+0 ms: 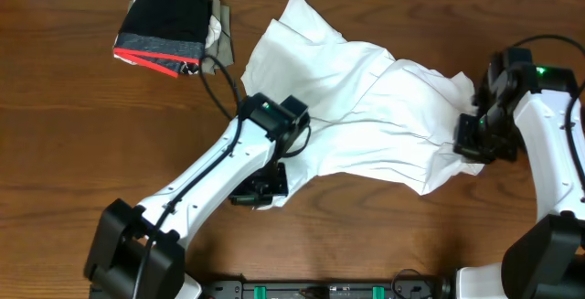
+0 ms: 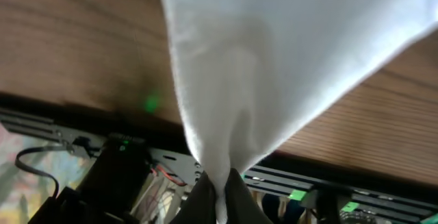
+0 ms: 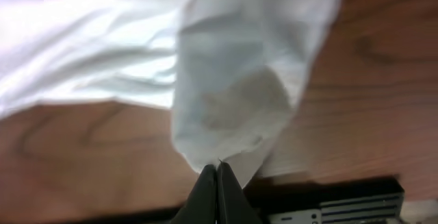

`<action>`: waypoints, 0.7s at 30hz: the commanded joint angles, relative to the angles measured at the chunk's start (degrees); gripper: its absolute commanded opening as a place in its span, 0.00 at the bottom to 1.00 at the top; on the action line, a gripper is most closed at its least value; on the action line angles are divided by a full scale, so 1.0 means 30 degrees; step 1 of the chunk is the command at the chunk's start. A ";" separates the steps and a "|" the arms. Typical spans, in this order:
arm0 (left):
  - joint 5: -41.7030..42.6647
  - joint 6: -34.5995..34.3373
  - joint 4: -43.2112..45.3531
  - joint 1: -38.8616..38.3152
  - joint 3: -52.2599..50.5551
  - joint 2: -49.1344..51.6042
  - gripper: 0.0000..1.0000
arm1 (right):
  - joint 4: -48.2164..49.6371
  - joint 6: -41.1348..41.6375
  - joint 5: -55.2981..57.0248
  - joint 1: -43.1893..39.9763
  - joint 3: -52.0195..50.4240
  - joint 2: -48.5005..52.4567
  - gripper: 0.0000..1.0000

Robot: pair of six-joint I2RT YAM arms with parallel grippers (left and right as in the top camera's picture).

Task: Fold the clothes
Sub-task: 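Lay the shirt down on the table with both grippers and release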

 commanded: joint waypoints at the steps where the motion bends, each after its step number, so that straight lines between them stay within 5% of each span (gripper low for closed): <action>1: -0.0357 -0.0670 -0.0160 0.1005 -0.0197 -0.1268 0.06 | 0.0554 0.1231 0.1603 -0.1377 0.0058 -0.0896 0.01; 9: -0.0255 -0.0590 -0.0845 0.2951 -0.0197 -0.3759 0.06 | 0.1530 0.0641 0.0801 -0.4014 0.0153 -0.0925 0.01; 21: 0.0801 -0.1639 -0.1239 0.1596 -0.1770 -0.4612 0.07 | 0.2455 0.1304 0.0976 -0.4073 0.0146 -0.0925 0.01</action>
